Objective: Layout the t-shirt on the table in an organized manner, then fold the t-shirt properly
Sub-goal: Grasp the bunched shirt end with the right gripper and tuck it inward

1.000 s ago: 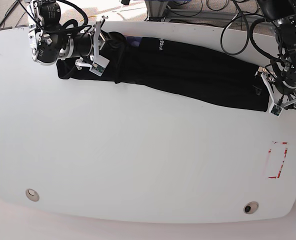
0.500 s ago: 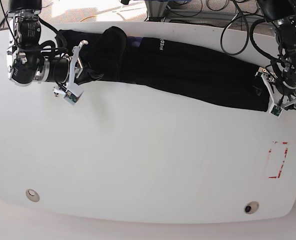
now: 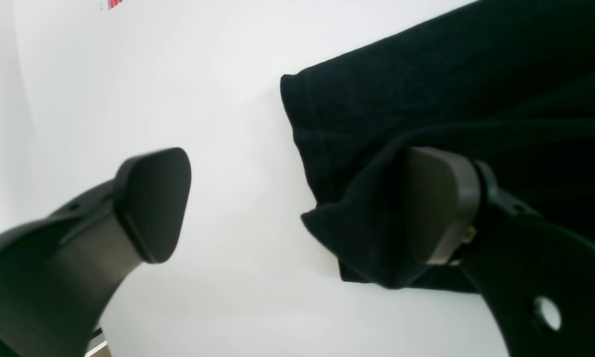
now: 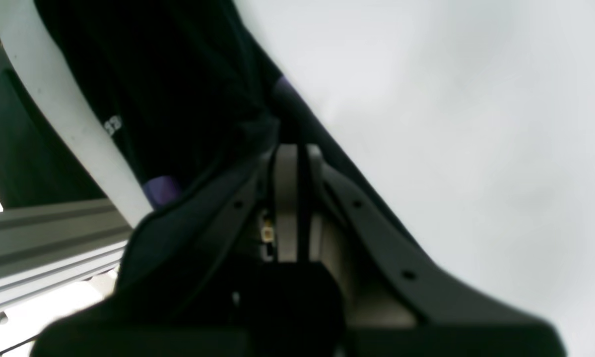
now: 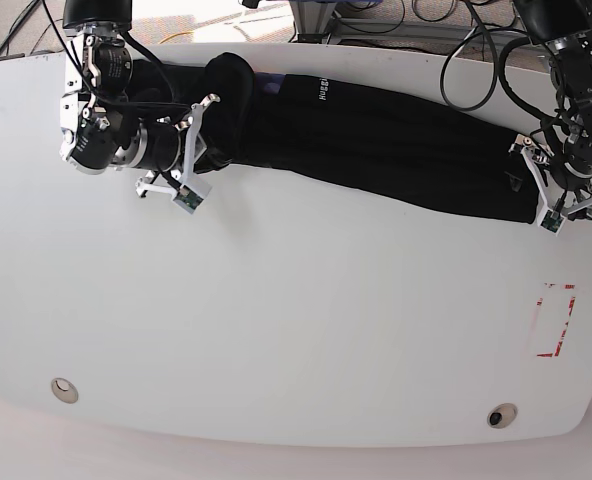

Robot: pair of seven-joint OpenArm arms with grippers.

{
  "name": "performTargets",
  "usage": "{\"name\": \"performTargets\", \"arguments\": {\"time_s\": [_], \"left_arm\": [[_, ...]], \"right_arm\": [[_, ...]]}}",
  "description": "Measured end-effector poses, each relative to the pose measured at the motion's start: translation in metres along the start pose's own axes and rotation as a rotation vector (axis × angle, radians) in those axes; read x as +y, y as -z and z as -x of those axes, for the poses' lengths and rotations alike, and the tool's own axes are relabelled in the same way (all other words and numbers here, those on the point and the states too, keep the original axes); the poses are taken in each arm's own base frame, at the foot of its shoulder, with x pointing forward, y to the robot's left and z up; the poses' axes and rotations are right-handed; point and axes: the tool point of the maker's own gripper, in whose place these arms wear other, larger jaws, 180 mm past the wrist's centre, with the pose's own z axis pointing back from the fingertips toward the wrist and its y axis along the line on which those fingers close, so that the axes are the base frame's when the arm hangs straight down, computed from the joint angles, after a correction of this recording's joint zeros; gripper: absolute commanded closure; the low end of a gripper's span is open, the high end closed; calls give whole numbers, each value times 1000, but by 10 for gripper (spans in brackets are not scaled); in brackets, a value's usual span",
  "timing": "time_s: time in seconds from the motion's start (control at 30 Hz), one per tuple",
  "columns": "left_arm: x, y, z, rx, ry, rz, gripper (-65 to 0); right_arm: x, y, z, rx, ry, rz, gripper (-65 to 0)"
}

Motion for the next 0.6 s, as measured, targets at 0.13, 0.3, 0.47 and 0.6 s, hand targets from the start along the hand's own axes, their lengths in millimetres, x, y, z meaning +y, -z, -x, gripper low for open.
{"name": "performTargets", "arguments": {"time_s": [0.13,0.3,0.47,0.6], "left_arm": [[0,0,0,1,1,-2,-650],[1,0,0,1,1,-3,-650],[0,0,-1,-3,0,0,-650],[1,-1,0,2,3,-5,-650]], "right_arm": [[24,12,0,-7,-4,-74,-22],[48,17,14,19,17,-155,-21],[67,16,13,-9,27,-235,-21],[67,9,25,25,23,-250,-21]]}}
